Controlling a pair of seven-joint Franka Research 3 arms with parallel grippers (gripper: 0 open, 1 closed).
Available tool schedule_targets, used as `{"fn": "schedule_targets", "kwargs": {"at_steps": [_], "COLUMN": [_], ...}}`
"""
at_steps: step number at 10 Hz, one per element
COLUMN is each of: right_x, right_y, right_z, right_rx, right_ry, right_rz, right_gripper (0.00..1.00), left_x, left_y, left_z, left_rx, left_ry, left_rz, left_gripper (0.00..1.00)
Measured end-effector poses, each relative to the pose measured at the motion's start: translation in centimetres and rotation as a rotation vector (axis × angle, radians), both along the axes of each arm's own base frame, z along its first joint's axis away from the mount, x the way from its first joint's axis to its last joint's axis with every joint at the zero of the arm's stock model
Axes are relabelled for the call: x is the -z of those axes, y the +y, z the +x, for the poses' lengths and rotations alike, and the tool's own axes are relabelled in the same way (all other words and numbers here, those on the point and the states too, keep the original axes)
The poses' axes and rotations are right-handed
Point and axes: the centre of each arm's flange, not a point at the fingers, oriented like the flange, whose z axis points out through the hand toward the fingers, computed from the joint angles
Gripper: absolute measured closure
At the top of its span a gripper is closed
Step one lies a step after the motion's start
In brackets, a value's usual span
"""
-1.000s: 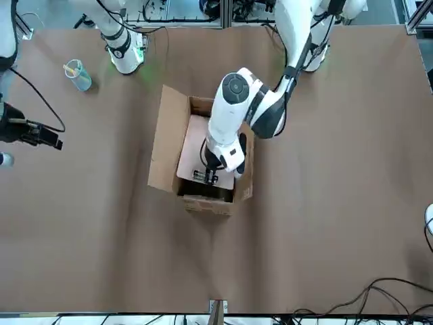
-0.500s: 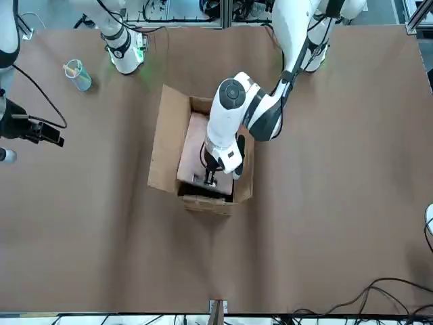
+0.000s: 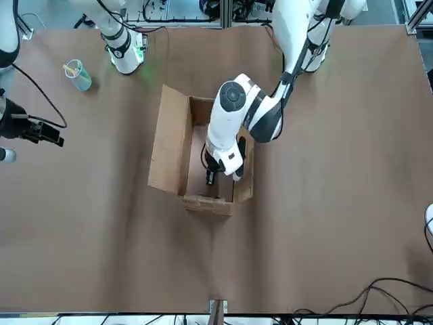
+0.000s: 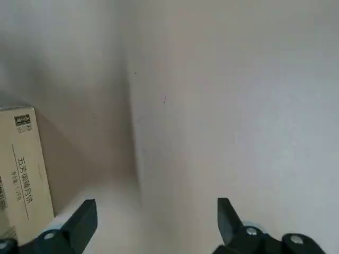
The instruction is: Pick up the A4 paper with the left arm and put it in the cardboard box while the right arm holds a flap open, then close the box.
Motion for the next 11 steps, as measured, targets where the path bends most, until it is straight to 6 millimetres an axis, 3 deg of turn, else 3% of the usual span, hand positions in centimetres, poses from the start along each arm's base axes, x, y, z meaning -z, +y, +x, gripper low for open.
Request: {"fn": "schedule_targets", "kwargs": {"at_steps": [1, 2, 4, 6, 7, 9, 10, 11], "right_x": [0.0, 0.0, 0.5, 1.5, 2.5, 6.2, 8.5, 10.6], "right_y": [0.0, 0.0, 0.2, 0.5, 1.2, 4.0, 5.7, 7.2], "right_z": [0.0, 0.0, -0.6, -1.6, -2.1, -2.6, -2.6, -2.6], "right_rx": [0.000, -0.001, -0.005, -0.015, -0.029, -0.059, -0.080, -0.098], "right_ry": [0.000, 0.001, 0.052, 0.141, 0.195, 0.323, 0.385, 0.439], "right_rz": [0.000, 0.000, 0.005, 0.013, 0.017, 0.013, 0.005, -0.003], "right_gripper": [0.00, 0.00, 0.00, 0.00, 0.00, 0.04, 0.10, 0.15], "left_x": [-2.3, -5.6, -11.4, -14.8, -15.1, -13.5, -11.9, -9.8], "left_y": [0.8, 2.3, 7.5, 14.2, 17.9, 24.8, 27.0, 28.0], "left_z": [0.4, 0.8, 1.5, 2.6, 3.8, 6.8, 7.9, 8.7], "left_rx": [0.009, 0.020, 0.097, 0.214, 0.248, 0.275, 0.271, 0.275], "left_ry": [-0.022, -0.034, -0.017, 0.037, 0.070, 0.127, 0.160, 0.198], "left_rz": [0.000, 0.007, 0.060, 0.132, 0.146, 0.112, 0.057, -0.003], "left_gripper": [0.17, 0.16, 0.16, 0.19, 0.30, 0.63, 0.79, 0.87]}}
